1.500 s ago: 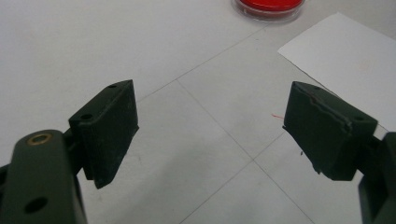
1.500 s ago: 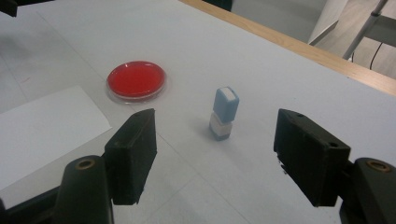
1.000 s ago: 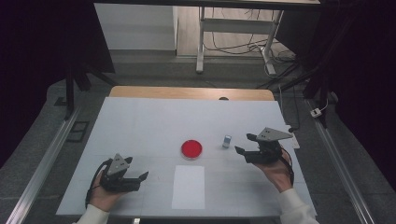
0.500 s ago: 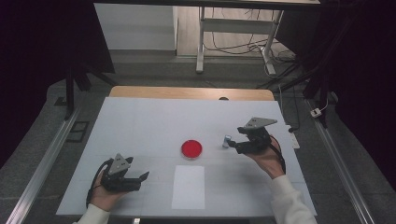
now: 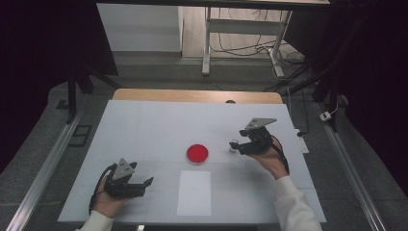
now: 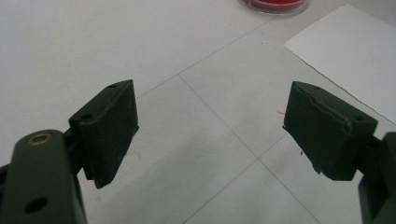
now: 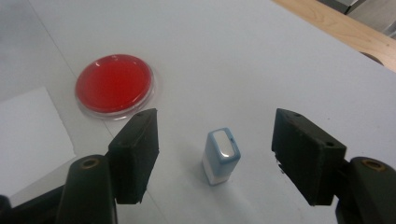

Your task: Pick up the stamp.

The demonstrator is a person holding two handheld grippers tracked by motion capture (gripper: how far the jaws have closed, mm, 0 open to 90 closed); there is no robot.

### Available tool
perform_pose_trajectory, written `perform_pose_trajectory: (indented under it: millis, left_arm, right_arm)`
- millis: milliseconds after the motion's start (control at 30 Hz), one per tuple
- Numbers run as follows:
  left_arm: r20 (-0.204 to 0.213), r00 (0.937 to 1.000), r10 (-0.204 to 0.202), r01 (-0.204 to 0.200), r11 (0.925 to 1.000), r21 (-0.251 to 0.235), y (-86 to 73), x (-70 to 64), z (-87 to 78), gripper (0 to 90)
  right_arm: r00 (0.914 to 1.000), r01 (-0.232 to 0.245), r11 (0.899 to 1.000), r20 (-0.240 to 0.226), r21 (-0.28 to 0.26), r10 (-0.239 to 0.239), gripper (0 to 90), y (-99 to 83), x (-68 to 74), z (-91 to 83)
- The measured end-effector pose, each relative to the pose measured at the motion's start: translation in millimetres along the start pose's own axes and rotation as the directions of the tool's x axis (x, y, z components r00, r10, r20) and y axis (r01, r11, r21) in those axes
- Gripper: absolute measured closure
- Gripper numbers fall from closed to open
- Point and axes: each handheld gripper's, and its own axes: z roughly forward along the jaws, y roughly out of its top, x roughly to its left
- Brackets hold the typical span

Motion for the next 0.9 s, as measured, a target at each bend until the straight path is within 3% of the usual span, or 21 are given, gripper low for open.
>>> perform_pose_trajectory:
  millis: [467,900]
  left_arm:
    - [-0.003,1.0000,-0.002,0.002,1.0000,0.002,-1.7,0.7,-0.7,17.6]
    - [-0.006,1.0000,0.001,-0.001,1.0000,0.007,-2.3,0.9,-0.6,17.6]
  right_arm:
    - [0.9991,0.040,0.997,-0.016,0.072,-0.039,43.3,-1.3,-1.5,20.8]
    - [0.9971,0.073,0.991,0.014,0.108,-0.075,53.5,-6.7,-1.8,27.1]
